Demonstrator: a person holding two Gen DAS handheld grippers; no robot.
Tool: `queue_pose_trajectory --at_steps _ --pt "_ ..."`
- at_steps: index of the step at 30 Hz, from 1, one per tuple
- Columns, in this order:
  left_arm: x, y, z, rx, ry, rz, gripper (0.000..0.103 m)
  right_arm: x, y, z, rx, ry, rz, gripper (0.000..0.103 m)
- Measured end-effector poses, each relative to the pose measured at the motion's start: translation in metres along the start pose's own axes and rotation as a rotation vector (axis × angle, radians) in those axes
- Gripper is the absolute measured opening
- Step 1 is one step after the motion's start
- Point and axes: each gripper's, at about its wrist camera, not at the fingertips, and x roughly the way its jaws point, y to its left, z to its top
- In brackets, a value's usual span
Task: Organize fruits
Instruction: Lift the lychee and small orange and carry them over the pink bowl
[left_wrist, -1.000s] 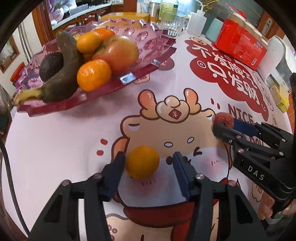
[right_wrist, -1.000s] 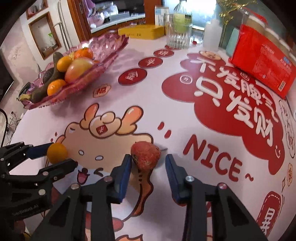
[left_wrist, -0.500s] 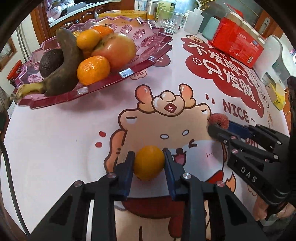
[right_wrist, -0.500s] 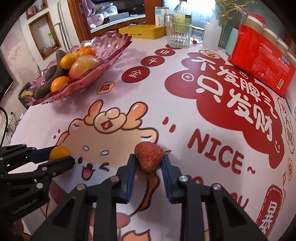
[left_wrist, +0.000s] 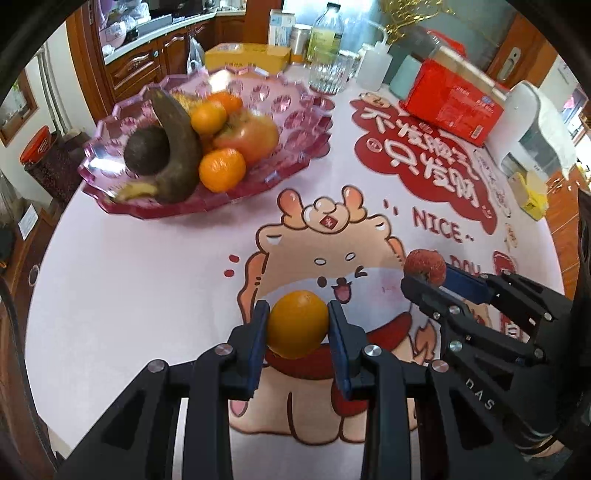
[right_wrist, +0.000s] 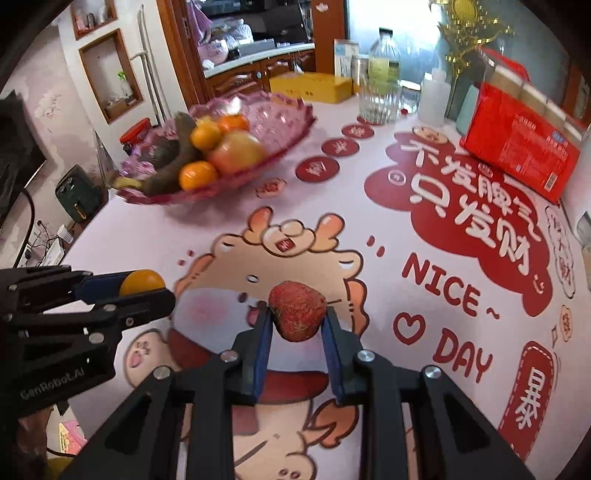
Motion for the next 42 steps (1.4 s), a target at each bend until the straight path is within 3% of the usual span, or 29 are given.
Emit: queue_pose_trajectory --at_steps 7,19,31,42 --pt "-0.044 0.008 0.005 0.042 -0.051 -0.038 0.03 -0.04 0.024 0.007 0.007 -0.068 -0.007 0.027" --pt "-0.074 0.041 0.026 0.116 -0.065 -0.061 0.03 -0.069 0.064 0.032 0.079 -0.113 0.015 0.027" --pt "-0.079 0.089 0.065 0.181 -0.062 -0.073 0.03 -0.05 0.1 0.062 0.153 -0.123 0.005 0.027" --pt "-0.084 0.127 0.138 0.26 -0.132 -0.059 0.03 -0.027 0.121 0.114 0.178 -0.149 -0.062 0.027"
